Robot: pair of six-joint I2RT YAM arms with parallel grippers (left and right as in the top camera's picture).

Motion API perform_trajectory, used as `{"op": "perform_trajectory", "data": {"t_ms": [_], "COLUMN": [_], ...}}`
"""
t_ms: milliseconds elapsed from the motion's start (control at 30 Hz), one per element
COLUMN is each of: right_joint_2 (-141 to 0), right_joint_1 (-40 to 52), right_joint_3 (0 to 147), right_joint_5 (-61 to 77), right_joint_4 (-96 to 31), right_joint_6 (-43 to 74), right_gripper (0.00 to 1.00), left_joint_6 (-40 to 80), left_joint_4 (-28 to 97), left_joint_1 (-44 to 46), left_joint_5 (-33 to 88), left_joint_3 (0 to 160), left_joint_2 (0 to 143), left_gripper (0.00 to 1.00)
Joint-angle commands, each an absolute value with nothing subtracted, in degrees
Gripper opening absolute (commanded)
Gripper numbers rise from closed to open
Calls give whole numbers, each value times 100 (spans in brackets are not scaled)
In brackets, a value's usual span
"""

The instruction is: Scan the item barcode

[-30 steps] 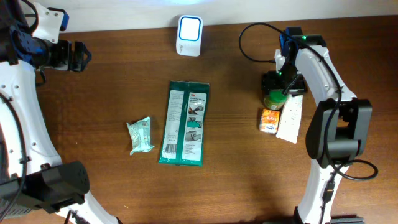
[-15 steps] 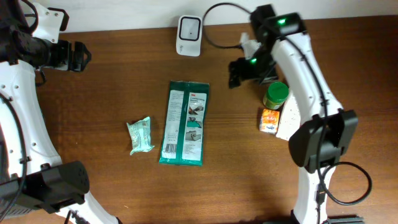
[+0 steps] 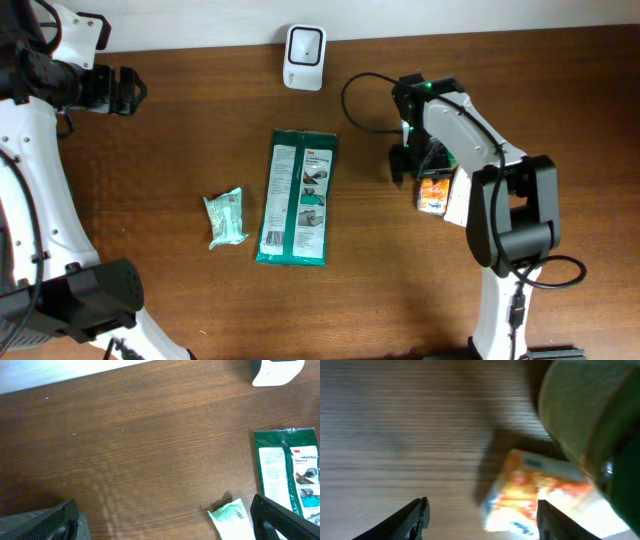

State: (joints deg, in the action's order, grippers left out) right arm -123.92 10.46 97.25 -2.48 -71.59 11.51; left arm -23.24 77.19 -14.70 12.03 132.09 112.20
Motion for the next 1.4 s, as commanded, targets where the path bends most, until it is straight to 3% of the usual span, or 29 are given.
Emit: {"op": "perform_trajectory", "data": {"t_ms": [0,133,333,467,700,867,1000,1100,1233,1367], "right_joint_2": [-12328,-12326,-12324,-12326,-12326,-12252,-11552,-10744,-9856,-9513], "right_joint_1": [884,681,1046,1321,854,633,943,963,965,972], "right_joint_3": [9666,9666,9719,9485,9041,9504,10479,10685,10685,10661], "right_joint_5": [-633,-644,952,915,283,405,762,1619,1741,1966], "right_joint_4": [-7085,-7000,-6987,-6803,-6934,-7314,-7553,-7658,-7990,-8241], "right_joint_6": [604,558,25,220,480,169,174,178,191,193], "right_gripper": [67,67,67,64,64,74,75,74,74,74], "left_joint_6": [-2429,-2429,-2429,-2427,-2427,-2429,-2429,-2429,-2408,-2235], "left_joint_4": [7723,7723,7725,7723,7723,7723,7723,7723,7725,8136], "left_joint_1": [-1507,-1507,-1507,-1507,-1507,-1507,-1507,-1507,-1503,-1503], "left_joint_5": [1267,1267,1267,1267,1267,1267,1267,1267,1358,2609], "left_joint_3": [13198,13198,13198,13198,13198,13198,13198,13198,13198,13198], "left_joint_2": [11266,11266,11264,11264,11264,11264,11264,11266,11264,11264], "left_gripper": [99,99,99,99,99,99,99,99,99,99]}}
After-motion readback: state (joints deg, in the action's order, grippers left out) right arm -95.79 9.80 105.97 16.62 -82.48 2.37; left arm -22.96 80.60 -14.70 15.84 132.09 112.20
